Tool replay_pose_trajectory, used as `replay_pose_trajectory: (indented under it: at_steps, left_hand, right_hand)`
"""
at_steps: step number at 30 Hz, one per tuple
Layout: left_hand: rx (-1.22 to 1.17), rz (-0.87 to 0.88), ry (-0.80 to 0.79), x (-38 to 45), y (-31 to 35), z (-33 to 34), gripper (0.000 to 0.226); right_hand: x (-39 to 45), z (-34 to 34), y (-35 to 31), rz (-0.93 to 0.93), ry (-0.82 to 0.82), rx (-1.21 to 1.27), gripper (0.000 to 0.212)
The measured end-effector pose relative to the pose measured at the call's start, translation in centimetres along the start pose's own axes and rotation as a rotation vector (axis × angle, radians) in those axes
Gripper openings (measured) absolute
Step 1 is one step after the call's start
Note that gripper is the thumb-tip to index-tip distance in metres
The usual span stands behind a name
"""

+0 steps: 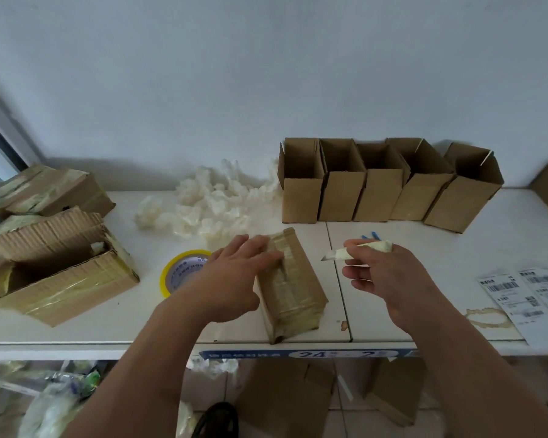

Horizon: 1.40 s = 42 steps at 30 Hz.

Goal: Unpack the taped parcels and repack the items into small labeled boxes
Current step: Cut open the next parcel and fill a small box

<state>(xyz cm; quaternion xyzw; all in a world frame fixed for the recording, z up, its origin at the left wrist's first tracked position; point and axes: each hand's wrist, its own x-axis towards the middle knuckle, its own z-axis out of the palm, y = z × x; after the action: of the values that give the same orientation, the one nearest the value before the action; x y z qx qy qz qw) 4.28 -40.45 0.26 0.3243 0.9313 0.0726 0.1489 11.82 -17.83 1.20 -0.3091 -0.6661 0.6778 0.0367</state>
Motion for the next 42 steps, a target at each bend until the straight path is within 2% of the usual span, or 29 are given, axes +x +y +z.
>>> replay_pose_trajectory:
  at_steps: [2,7,11,19,24,31,42]
  left_hand:
    - [0.000,-0.007,0.028,0.6,0.0,0.4,0.084]
    - [0.043,-0.041,0.258,1.7,1.7,1.1,0.077]
    - [0.016,-0.055,0.213,2.7,2.5,1.7,0.088]
    - [-0.100,-0.044,0.257,2.8,2.7,1.8,0.073]
    - [-0.142,-0.015,0.262,2.6,2.3,1.4,0.055]
    - [-0.167,-0.005,0.259,2.7,1.9,1.3,0.049]
    - [-0.187,-0.010,0.236,3.0,1.5,1.1,0.045]
  right_hand:
    - [-0.2,-0.4,0.0,-0.016,0.017,0.014,0.018]
    - [-0.7,-2.0,-0.1,-0.062,0.054,0.064,0.017]
    - [-0.7,-2.8,0.5,-0.069,0.085,0.058,0.019]
    - [-0.5,-2.3,1.3,-0.065,0.073,0.039,0.015]
    - [-0.4,-2.0,1.5,-0.059,0.089,0.070,0.016]
    - [-0.5,-1.7,1.6,-0.082,0.127,0.096,0.020]
    - [-0.4,-1.7,1.9,-0.130,0.167,0.132,0.015]
